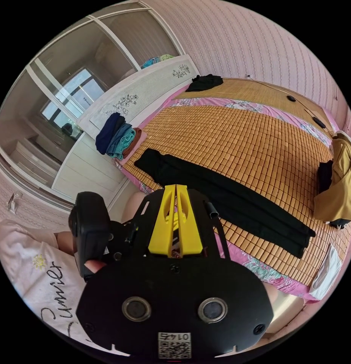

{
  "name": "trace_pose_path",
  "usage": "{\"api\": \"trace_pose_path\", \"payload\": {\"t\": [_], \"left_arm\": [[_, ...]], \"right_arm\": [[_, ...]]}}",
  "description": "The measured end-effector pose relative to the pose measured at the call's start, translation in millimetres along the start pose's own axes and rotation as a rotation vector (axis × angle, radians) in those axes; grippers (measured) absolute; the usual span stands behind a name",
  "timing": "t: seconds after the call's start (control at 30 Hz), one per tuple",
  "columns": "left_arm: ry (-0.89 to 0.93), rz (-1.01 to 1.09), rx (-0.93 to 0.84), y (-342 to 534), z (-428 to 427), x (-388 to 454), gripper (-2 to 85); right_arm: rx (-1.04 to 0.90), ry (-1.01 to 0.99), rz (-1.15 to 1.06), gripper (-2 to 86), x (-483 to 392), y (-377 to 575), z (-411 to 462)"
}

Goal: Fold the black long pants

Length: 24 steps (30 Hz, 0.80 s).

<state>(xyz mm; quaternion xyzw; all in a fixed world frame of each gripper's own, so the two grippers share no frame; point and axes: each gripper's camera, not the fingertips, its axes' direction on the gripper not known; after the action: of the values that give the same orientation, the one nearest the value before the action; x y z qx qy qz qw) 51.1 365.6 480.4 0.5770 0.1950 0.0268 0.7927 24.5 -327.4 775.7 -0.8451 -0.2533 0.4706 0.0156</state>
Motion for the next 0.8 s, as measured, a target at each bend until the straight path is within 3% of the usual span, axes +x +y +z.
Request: {"api": "trace_pose_path", "payload": {"t": [0.3, 0.43, 0.63, 0.8], "left_arm": [[-0.142, 0.019, -0.054, 12, 29, 12, -0.8], [-0.134, -0.015, -0.080, 12, 33, 13, -0.8], [-0.152, 0.077, -0.086, 14, 47, 16, -0.8], [-0.083, 0.012, -0.122, 7, 49, 7, -0.8]], "right_arm": [[-0.152, -0.004, -0.043, -0.9, 15, 11, 32], [-0.139, -0.137, -0.003, -0.9, 25, 17, 39], [-0.133, -0.089, 0.047, -0.9, 37, 28, 42], [-0.055, 0.102, 0.138, -0.9, 61, 52, 28]]}}
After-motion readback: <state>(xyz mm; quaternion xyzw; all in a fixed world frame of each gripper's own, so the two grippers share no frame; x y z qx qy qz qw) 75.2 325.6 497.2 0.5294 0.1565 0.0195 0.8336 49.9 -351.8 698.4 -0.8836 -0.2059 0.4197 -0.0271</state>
